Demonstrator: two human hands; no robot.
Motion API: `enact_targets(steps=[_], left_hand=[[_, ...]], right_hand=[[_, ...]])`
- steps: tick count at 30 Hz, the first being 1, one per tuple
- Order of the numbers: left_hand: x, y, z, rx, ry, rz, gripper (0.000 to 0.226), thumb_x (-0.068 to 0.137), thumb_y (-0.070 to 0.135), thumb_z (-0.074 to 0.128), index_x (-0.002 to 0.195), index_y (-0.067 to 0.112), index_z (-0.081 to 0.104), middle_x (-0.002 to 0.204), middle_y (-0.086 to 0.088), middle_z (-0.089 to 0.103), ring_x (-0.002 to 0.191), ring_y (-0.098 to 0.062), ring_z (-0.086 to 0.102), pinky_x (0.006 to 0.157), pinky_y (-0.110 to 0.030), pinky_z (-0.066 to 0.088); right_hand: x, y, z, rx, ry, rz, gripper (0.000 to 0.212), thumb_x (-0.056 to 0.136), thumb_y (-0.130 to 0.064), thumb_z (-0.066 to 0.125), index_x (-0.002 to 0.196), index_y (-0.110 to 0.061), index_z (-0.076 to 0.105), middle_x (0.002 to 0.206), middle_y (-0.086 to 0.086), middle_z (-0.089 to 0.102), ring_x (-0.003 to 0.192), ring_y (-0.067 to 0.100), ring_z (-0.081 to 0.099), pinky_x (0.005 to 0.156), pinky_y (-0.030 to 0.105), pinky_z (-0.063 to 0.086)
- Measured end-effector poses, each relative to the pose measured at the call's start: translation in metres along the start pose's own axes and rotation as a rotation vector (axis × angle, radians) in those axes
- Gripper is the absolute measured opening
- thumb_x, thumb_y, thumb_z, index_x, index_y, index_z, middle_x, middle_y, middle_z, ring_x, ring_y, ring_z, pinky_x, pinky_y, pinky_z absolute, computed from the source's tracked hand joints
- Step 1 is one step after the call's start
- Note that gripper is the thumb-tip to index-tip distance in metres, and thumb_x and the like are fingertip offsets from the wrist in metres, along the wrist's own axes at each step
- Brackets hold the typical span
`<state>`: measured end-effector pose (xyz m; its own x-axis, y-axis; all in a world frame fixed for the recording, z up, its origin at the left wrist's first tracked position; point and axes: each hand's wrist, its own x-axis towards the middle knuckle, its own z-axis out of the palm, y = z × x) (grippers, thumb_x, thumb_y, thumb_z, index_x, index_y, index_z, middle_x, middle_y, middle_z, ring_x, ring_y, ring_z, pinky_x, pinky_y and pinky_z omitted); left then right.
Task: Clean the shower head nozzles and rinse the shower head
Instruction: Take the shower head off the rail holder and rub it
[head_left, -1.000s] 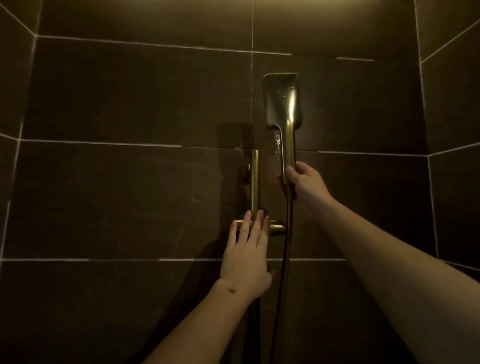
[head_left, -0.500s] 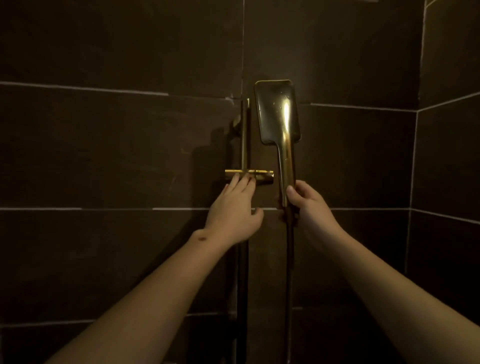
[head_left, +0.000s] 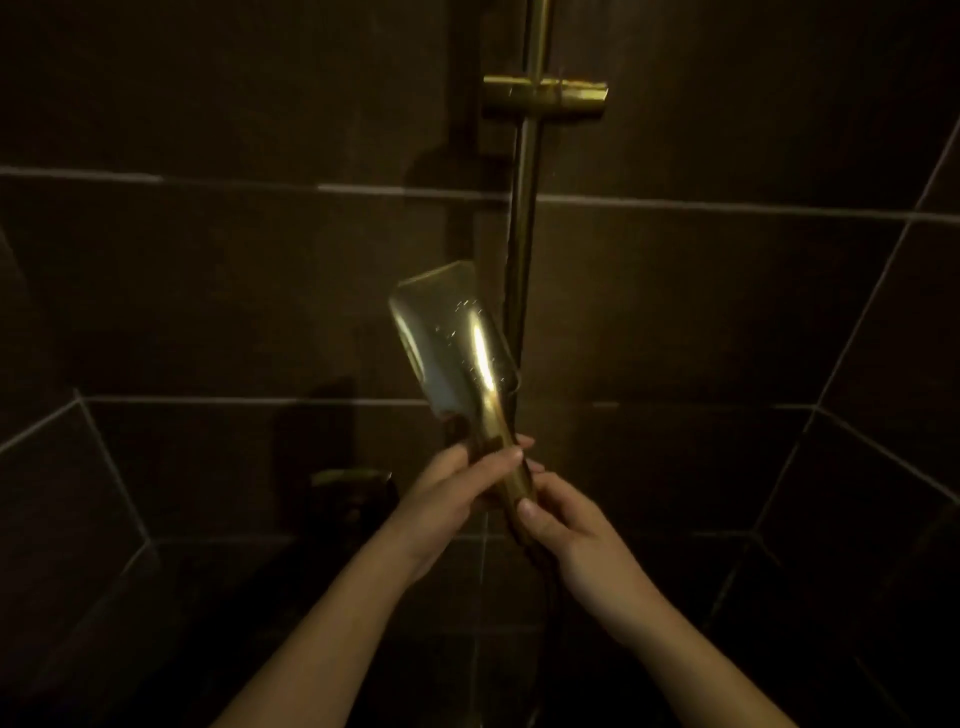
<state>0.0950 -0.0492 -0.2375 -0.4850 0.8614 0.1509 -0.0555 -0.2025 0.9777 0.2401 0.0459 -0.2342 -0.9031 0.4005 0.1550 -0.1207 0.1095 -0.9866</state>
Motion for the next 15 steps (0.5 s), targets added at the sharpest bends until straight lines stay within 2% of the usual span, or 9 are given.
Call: enact_targets(steps=[2, 6, 10, 11, 13, 15], left_hand=[[-0.024, -0.038, -0.007, -0.023, -0.003, -0.082, 0.054, 0.076, 0.057, 0.079, 0.119, 0.026, 0.074, 0.115, -0.013, 0.076, 0.118, -0.026, 0.067, 0.100, -0.039, 0.052], [-0.063, -0.096, -0.018, -0.225, 0.110, -0.244, 0.045, 0.087, 0.049, 0.072, 0.119, 0.017, 0.073, 0.115, -0.022, 0.074, 0.116, -0.033, 0.068, 0.087, -0.037, 0.058], [-0.083, -0.131, -0.019, -0.415, 0.343, -0.340, 0.044, 0.090, 0.048, 0.067, 0.094, 0.007, 0.079, 0.105, -0.025, 0.076, 0.111, -0.036, 0.070, 0.087, -0.039, 0.059], [-0.086, -0.137, -0.019, -0.460, 0.411, -0.347, 0.044, 0.090, 0.047, 0.068, 0.090, 0.004, 0.077, 0.096, -0.023, 0.076, 0.106, -0.036, 0.072, 0.083, -0.038, 0.061], [-0.089, -0.144, -0.018, -0.553, 0.549, -0.375, 0.036, 0.090, 0.043, 0.072, 0.087, 0.007, 0.071, 0.074, -0.011, 0.069, 0.080, -0.029, 0.074, 0.073, -0.037, 0.062], [-0.093, -0.153, -0.018, -0.586, 0.613, -0.405, 0.031, 0.090, 0.044, 0.071, 0.079, 0.016, 0.067, 0.060, 0.000, 0.055, 0.057, -0.015, 0.060, 0.061, -0.034, 0.060]], right_hand=[[-0.017, 0.033, 0.012, 0.040, -0.050, 0.106, 0.031, 0.100, -0.017, 0.051, 0.127, -0.027, 0.061, 0.120, -0.007, 0.068, 0.112, 0.012, 0.063, 0.094, 0.029, 0.050], [-0.045, 0.087, 0.034, -0.012, -0.064, 0.282, 0.019, 0.099, -0.026, 0.054, 0.112, -0.027, 0.067, 0.095, 0.000, 0.070, 0.085, 0.014, 0.065, 0.073, 0.028, 0.052], [-0.060, 0.129, 0.052, 0.072, -0.097, 0.391, 0.019, 0.097, -0.030, 0.057, 0.110, -0.022, 0.069, 0.094, 0.006, 0.071, 0.080, 0.019, 0.067, 0.064, 0.029, 0.053], [-0.063, 0.138, 0.055, 0.118, -0.113, 0.432, 0.021, 0.096, -0.031, 0.058, 0.110, -0.020, 0.069, 0.093, 0.007, 0.070, 0.075, 0.018, 0.065, 0.059, 0.027, 0.051], [-0.070, 0.155, 0.060, 0.215, -0.158, 0.541, 0.026, 0.092, -0.033, 0.064, 0.110, -0.014, 0.067, 0.089, 0.006, 0.070, 0.065, 0.013, 0.060, 0.050, 0.021, 0.044], [-0.076, 0.169, 0.065, 0.303, -0.215, 0.633, 0.033, 0.085, -0.034, 0.071, 0.105, -0.009, 0.064, 0.077, 0.002, 0.065, 0.057, 0.009, 0.052, 0.045, 0.019, 0.036]])
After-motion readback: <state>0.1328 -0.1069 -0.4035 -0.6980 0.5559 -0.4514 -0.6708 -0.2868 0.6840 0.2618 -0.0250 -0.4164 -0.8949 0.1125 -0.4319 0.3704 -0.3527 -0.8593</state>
